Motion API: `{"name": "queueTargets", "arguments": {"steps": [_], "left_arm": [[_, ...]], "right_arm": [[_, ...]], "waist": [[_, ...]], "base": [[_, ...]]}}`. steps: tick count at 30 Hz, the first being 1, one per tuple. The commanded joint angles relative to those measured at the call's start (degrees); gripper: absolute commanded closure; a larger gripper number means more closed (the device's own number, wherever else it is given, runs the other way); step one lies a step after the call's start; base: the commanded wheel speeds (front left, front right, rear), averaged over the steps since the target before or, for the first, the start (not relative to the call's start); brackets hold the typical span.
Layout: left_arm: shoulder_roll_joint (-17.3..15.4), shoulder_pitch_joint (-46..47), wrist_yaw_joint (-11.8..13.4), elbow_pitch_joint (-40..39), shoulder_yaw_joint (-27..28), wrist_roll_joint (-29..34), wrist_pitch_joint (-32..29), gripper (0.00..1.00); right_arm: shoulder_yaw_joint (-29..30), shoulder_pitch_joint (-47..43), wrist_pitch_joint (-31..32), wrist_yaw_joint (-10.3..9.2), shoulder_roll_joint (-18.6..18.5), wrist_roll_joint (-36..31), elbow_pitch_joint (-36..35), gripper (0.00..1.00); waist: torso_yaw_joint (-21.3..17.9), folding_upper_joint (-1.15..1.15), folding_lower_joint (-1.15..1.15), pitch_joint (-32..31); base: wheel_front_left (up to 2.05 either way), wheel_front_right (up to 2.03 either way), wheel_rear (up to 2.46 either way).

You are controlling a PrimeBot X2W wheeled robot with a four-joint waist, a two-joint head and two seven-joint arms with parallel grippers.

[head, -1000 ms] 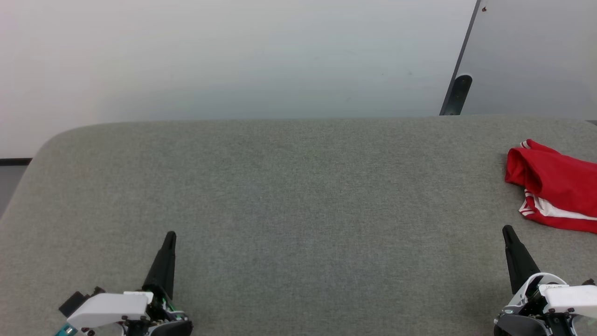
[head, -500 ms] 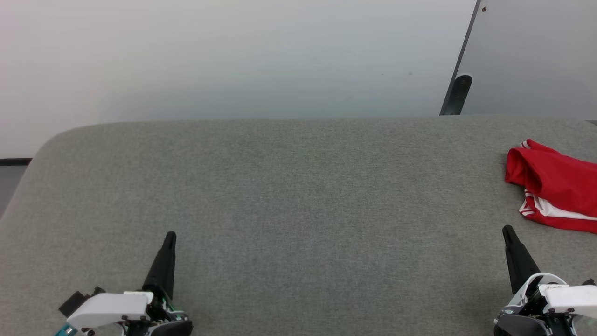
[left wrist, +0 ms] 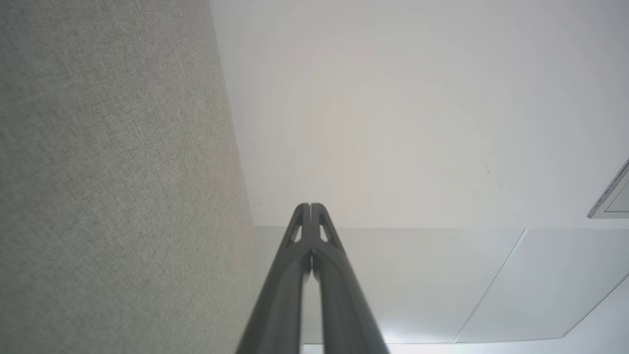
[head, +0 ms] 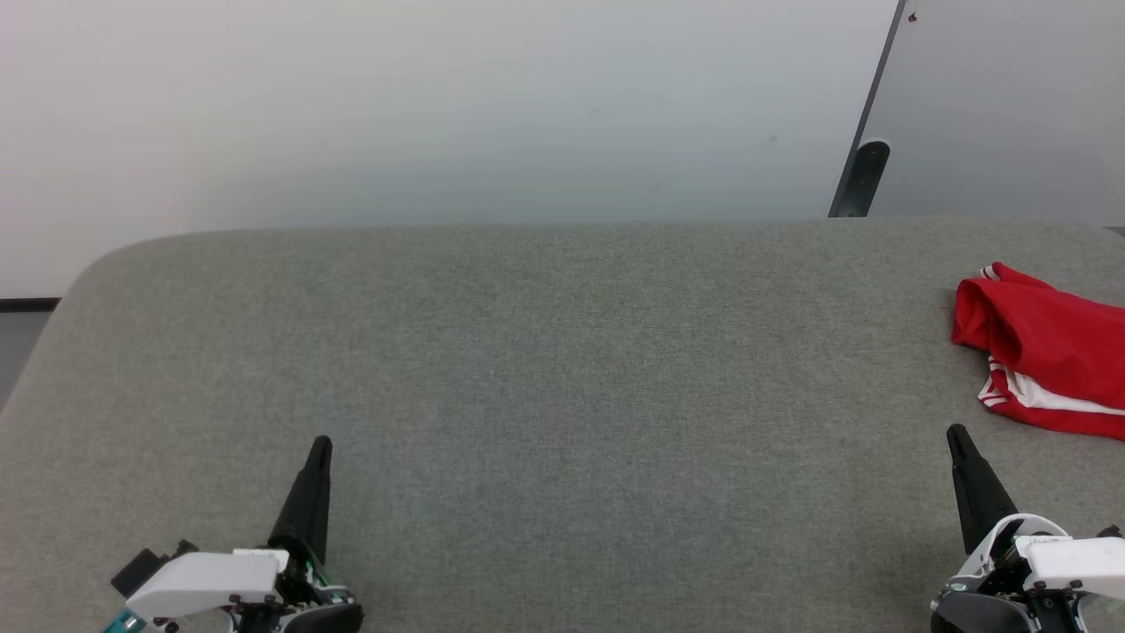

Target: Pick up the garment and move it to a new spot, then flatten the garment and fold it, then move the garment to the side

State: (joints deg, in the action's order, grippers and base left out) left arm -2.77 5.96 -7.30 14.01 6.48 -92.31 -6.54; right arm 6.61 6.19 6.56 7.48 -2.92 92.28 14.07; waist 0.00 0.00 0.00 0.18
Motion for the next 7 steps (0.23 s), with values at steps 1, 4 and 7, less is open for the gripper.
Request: {"name": "queueTargets", "arguments": {"steps": [1,4,7], "left_arm": [[-0.1,0.6,-0.4,0.1,0.1,-0.2,-0.2,1.00],[-0.1,0.6,-0.4,0.1,0.1,-0.2,-0.2,1.00],[-0.1,0.6,-0.4,0.1,0.1,-0.2,-0.2,1.00]], "right_arm": [[-0.1,0.1,0.1,0.02,0.2,0.3,-0.1,1.00],[-0.1,0.1,0.1,0.01,0.2,0.3,-0.1,1.00],[-0.1,0.1,0.1,0.02,0.2,0.3,-0.1,1.00]], "waist": [[0.0,0.00,0.00,0.0],[0.0,0.00,0.00,0.0],[0.0,0.00,0.00,0.0]], "base": [[0.00,0.00,0.00],[0.00,0.00,0.00],[0.00,0.00,0.00]]}}
